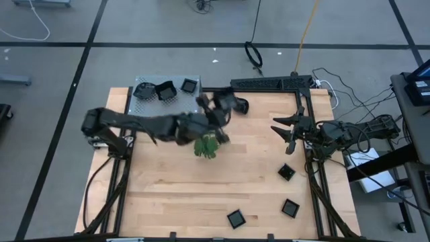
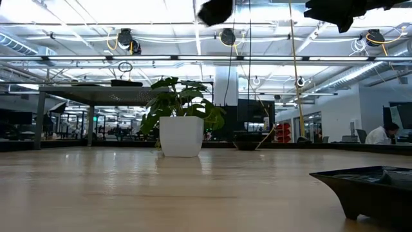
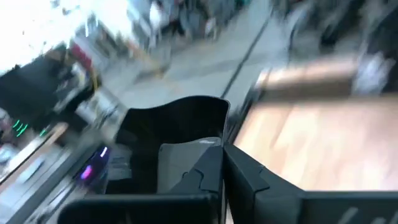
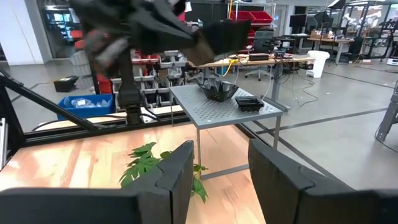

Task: Pick & Place Mini shaped plates
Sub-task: Stack the distorted square plate on top of the distorted square plate on the shelf

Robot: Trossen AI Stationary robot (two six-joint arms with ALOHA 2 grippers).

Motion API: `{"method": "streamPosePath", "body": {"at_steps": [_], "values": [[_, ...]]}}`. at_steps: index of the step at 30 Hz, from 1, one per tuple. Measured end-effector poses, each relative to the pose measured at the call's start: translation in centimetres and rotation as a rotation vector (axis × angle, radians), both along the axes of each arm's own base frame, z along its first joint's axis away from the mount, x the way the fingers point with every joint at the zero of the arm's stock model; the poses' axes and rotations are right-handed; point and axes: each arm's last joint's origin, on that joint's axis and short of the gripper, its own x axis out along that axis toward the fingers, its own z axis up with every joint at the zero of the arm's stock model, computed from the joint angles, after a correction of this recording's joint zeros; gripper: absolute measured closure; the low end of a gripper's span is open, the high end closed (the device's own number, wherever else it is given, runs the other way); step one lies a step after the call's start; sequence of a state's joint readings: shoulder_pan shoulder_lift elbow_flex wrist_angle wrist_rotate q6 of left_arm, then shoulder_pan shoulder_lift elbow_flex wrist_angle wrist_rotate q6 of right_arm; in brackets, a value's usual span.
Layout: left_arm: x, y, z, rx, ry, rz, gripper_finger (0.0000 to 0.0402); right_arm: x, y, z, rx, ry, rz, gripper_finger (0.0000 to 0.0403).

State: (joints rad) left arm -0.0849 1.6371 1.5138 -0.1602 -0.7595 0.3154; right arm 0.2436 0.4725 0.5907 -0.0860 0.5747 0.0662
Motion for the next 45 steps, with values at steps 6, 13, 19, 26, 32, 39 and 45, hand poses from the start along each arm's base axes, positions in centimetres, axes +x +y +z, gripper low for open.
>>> {"method": "streamPosePath", "body": {"at_steps": [6, 13, 19, 26, 32, 39, 45], "values": [[-5.6, 4.7, 0.6, -0.143, 0.227, 0.124, 0.0392, 0.0, 0.0, 0.0, 0.0, 0.0, 0.0, 0.0261], [-10.9, 8.3, 0.5, -0.269, 0.485, 0.199, 0.0397, 0.0, 0.0, 0.0, 0.0, 0.0, 0.0, 0.0261], [-13.4, 11.2, -0.2, -0.307, 0.526, 0.267, 0.0391, 0.0, 0.0, 0.0, 0.0, 0.0, 0.0, 0.0261], [-15.6, 13.8, -2.8, -0.356, 0.564, 0.245, 0.039, 0.0, 0.0, 0.0, 0.0, 0.0, 0.0, 0.0261], [-16.6, 15.0, -4.6, -0.319, 0.597, 0.182, 0.0383, 0.0, 0.0, 0.0, 0.0, 0.0, 0.0, 0.0261], [-17.3, 15.6, -5.6, -0.378, 0.611, 0.134, 0.0386, 0.0, 0.0, 0.0, 0.0, 0.0, 0.0, 0.0261], [-17.3, 15.6, -5.6, -0.349, 0.629, 0.116, 0.0346, 0.0, 0.0, 0.0, 0.0, 0.0, 0.0, 0.0261]]}}
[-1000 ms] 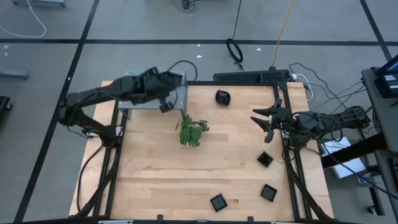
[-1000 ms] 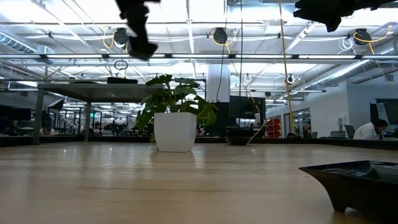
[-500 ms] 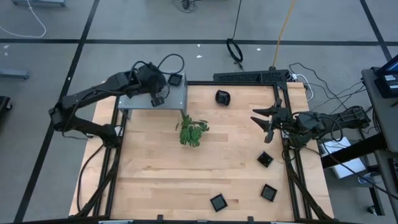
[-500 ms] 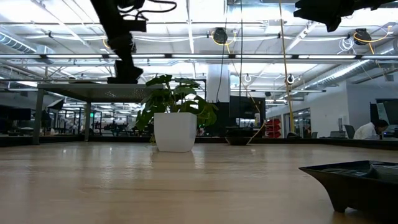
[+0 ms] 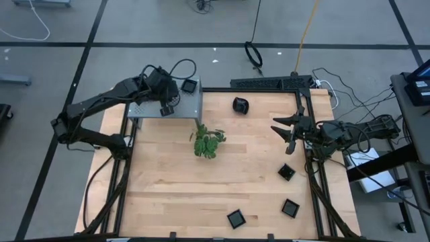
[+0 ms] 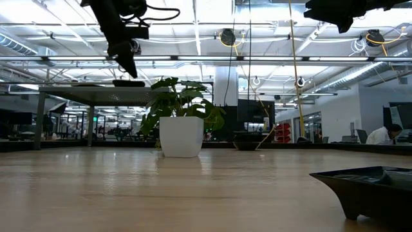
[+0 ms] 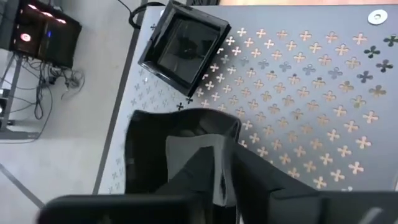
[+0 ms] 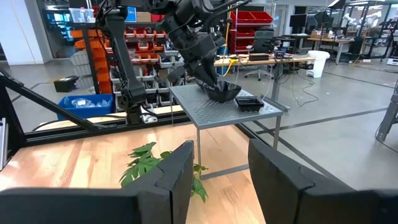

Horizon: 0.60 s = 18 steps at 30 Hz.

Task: Pick & Place Mini shaped plates
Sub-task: Stack the distorted square plate on top of the distorted square plate on the shelf, then stack the leaf shaped plate on top of the leaf shaped plate on the shelf

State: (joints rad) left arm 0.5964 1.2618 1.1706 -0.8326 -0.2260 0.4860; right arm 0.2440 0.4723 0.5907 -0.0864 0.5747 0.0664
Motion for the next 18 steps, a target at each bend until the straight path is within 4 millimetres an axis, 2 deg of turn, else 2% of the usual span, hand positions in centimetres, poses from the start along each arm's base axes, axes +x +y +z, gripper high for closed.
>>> {"method": "streamPosePath", "body": {"at_steps": [6, 11, 18], "values": [[-0.7, -0.6, 1.0, 0.028, -0.037, -0.004, 0.0269, 0.0, 0.0, 0.0, 0.0, 0.0, 0.0, 0.0261], [-1.3, -1.8, 3.0, 0.102, -0.171, -0.023, 0.0211, 0.0, 0.0, 0.0, 0.0, 0.0, 0.0, 0.0261], [-0.1, -3.4, 5.3, 0.137, -0.454, -0.02, 0.0174, 0.0, 0.0, 0.0, 0.0, 0.0, -0.001, 0.0261]]}}
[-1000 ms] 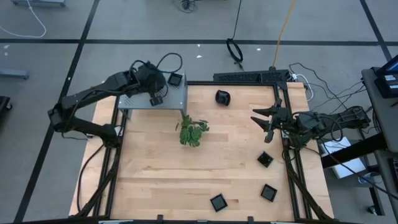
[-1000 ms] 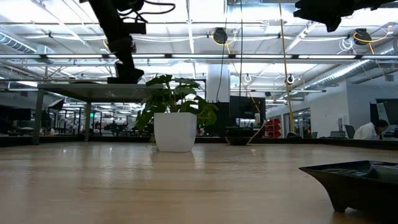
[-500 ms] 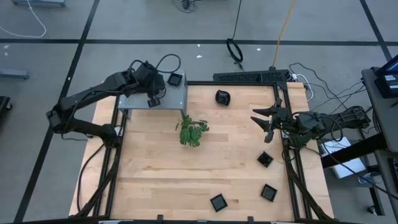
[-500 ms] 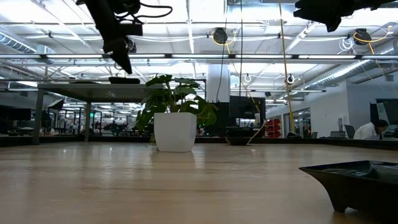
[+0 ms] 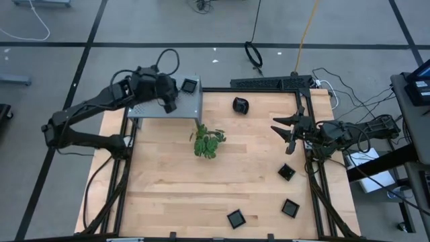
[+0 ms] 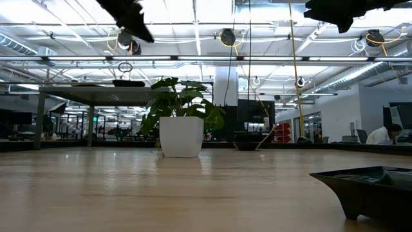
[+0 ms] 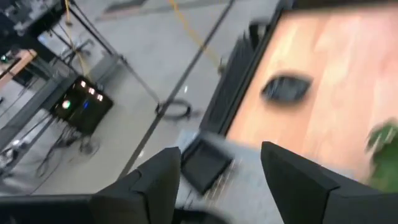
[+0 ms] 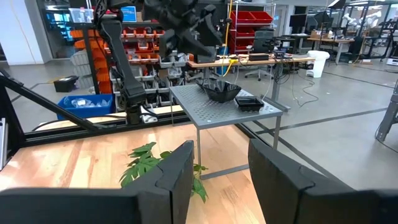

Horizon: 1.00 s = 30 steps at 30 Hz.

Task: Pick & Place Mini shaped plates
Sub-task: Stack the leaf shaped plate on top of the leaf shaped plate on the shelf

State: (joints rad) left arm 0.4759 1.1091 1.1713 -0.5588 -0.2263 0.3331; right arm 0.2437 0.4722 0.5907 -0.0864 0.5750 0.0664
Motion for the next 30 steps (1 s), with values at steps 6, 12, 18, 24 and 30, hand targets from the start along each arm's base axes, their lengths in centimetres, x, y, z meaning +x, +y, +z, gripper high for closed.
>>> {"method": "streamPosePath", "body": {"at_steps": [6, 12, 18, 24, 30], "values": [[1.2, -1.1, 1.2, 0.019, -0.158, -0.044, 0.0172, 0.0, 0.0, 0.0, 0.0, 0.0, 0.0, 0.0261], [2.1, -2.3, 2.2, 0.053, -0.257, -0.106, 0.0172, 0.0, 0.0, 0.0, 0.0, 0.0, 0.0, 0.0261], [2.6, -3.4, 2.8, 0.001, -0.367, -0.129, 0.0172, 0.0, 0.0, 0.0, 0.0, 0.0, 0.0, 0.0261], [3.0, -4.5, 3.2, -0.075, -0.462, -0.145, 0.0172, 0.0, 0.0, 0.0, 0.0, 0.0, 0.0, 0.0261], [3.3, -5.4, 3.5, -0.178, -0.56, -0.15, 0.0172, 0.0, 0.0, 0.0, 0.0, -0.001, 0.0, 0.0261]]}}
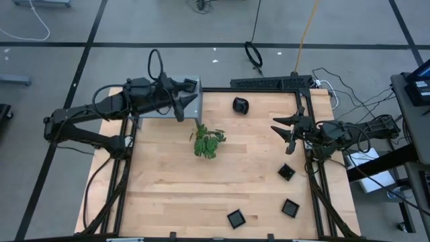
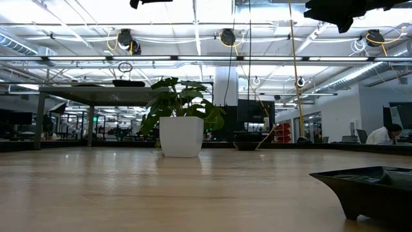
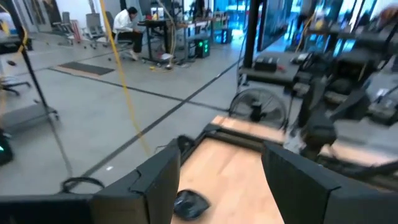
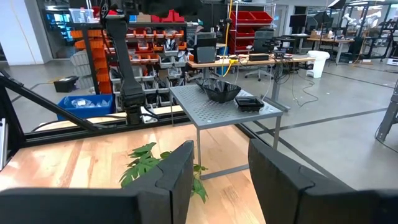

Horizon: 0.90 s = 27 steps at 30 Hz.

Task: Pick & Place Mini shaped plates
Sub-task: Stack the leaf shaped plate on top of the leaf shaped plate on the shelf

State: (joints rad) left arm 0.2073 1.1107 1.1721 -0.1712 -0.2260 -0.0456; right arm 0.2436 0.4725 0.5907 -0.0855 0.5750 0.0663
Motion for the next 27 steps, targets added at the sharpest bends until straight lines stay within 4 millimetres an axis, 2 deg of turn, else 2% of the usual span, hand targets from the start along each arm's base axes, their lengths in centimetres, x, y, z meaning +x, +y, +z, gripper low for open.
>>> {"method": "streamPosePath", "body": {"at_steps": [6, 11, 27], "values": [[0.3, -1.0, 0.7, -0.024, -0.086, -0.038, 0.0172, 0.0, 0.0, 0.0, 0.016, -0.008, 0.0, 0.0261], [0.4, -1.5, 1.2, -0.014, -0.138, -0.06, 0.0172, 0.0, 0.0, 0.0, 0.124, -0.045, -0.004, 0.0261], [0.5, -2.3, 1.3, -0.039, -0.155, -0.095, 0.0172, 0.7, 0.1, -0.2, 0.144, -0.033, -0.014, 0.0261]]}}
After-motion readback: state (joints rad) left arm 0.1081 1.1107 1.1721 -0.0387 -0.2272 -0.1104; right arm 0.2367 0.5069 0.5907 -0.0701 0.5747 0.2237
